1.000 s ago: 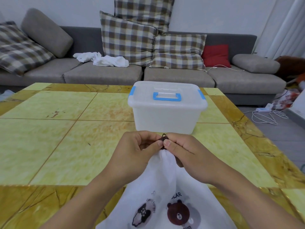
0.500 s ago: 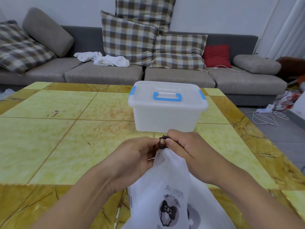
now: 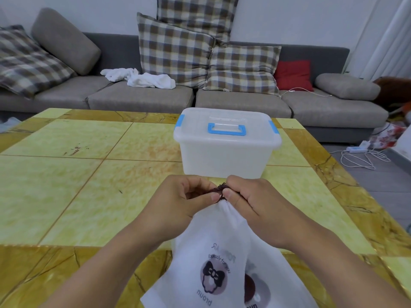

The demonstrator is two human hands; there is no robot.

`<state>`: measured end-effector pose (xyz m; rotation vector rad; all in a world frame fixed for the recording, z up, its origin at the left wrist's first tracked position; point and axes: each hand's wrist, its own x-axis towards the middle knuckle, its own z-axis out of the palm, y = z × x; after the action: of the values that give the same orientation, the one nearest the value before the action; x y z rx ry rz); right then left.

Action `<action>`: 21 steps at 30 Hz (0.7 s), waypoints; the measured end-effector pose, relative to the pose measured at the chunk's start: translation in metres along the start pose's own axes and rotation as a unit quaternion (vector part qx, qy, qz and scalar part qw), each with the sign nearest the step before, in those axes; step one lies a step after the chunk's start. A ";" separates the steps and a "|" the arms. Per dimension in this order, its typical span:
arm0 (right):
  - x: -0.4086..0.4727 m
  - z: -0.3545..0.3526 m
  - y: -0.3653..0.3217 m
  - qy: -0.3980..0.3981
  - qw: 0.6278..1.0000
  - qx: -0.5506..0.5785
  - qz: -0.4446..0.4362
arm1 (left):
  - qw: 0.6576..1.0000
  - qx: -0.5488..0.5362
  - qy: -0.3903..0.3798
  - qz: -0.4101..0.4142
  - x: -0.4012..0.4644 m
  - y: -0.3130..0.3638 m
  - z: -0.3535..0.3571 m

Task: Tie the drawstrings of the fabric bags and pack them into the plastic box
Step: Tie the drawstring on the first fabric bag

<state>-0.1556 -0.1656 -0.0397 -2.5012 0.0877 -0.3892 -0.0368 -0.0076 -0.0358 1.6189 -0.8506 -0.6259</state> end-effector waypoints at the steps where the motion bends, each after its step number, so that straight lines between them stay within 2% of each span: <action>1: 0.000 0.000 0.000 -0.002 1.000 -0.008 0.001 | 1.000 0.004 0.013 0.005 0.000 0.000 -0.001; 5: -0.001 0.001 -0.002 -0.004 1.000 -0.027 -0.005 | 0.999 0.025 0.043 0.008 0.001 0.001 -0.006; 12: -0.001 0.000 -0.003 -0.021 0.999 -0.035 -0.001 | 0.993 0.103 0.034 0.045 -0.002 0.005 -0.013; 21: -0.001 0.000 -0.002 -0.020 0.999 -0.028 0.001 | 0.964 0.213 0.120 0.108 -0.004 0.004 -0.010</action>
<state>-0.1569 -0.1641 -0.0388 -2.5629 0.0857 -0.3391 -0.0323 0.0007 -0.0303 1.9052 -1.0079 -0.0875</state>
